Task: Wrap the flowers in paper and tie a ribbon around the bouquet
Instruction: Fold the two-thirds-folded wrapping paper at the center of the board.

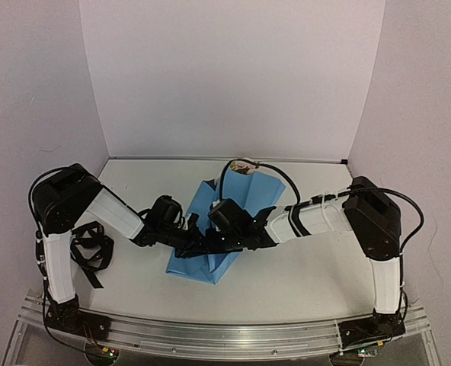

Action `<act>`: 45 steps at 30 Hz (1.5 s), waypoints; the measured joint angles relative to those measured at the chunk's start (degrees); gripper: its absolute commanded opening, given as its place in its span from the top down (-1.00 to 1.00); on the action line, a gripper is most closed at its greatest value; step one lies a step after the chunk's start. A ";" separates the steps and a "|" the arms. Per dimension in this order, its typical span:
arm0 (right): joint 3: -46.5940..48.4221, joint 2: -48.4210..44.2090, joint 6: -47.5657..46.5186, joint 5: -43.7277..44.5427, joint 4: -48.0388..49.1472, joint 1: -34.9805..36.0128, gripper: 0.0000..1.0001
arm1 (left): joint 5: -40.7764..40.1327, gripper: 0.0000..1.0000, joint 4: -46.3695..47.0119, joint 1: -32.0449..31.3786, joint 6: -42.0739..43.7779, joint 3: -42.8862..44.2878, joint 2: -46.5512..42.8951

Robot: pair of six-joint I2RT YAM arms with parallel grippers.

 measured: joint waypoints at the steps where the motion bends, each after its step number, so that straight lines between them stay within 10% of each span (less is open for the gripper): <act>1: 0.02 0.16 0.18 -0.35 0.43 -0.12 1.00 | -0.53 0.75 -0.57 0.02 0.16 0.00 -0.35; 33: -1.64 4.29 4.27 -6.55 7.76 -1.51 1.00 | -11.13 0.58 -26.27 1.44 10.51 3.34 -22.29; 45: -1.64 4.27 4.07 -6.39 7.74 -1.50 1.00 | -11.46 0.84 -29.49 5.99 14.02 -4.93 -27.21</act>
